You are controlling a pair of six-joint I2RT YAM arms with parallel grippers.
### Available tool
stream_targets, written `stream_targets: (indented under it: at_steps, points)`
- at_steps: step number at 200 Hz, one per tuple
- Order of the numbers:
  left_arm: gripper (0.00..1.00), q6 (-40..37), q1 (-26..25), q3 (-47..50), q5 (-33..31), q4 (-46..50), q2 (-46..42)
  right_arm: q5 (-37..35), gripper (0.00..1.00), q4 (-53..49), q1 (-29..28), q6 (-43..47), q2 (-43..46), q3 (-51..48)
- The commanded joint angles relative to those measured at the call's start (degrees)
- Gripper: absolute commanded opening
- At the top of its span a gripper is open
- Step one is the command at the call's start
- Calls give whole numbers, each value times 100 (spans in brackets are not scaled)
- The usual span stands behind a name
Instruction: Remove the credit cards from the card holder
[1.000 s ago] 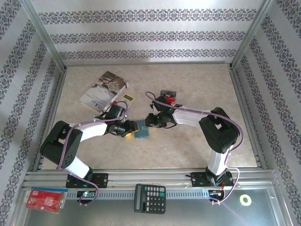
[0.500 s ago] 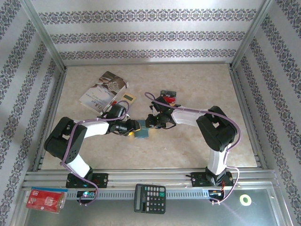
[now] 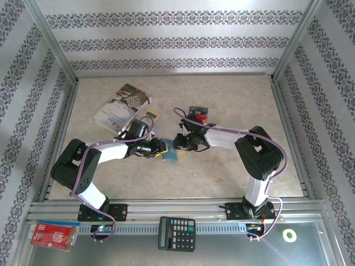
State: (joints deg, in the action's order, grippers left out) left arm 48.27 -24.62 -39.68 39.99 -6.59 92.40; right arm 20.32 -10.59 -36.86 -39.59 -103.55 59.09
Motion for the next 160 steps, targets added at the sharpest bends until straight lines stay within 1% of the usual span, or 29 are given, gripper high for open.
stream_targets:
  at_steps: [1,21,38,63,89,108,160]
  points:
    - [14,-198,95,-221,318,-14,-35,-118,27,423,14,-72,533,-214]
    - [7,-325,104,-337,232,155,-57,-86,31,549,18,-67,749,-300]
    - [0,-328,114,-389,237,146,-33,35,36,540,9,-56,734,-261]
    - [0,-284,115,-400,255,97,54,131,39,472,-20,-122,576,-164]
    - [0,-261,113,-400,211,84,84,125,39,253,-28,-136,428,-38]
    - [0,-224,106,-386,220,10,116,273,40,226,-38,-121,304,34]
    - [0,-217,105,-456,218,0,221,427,37,161,-71,-62,65,197]
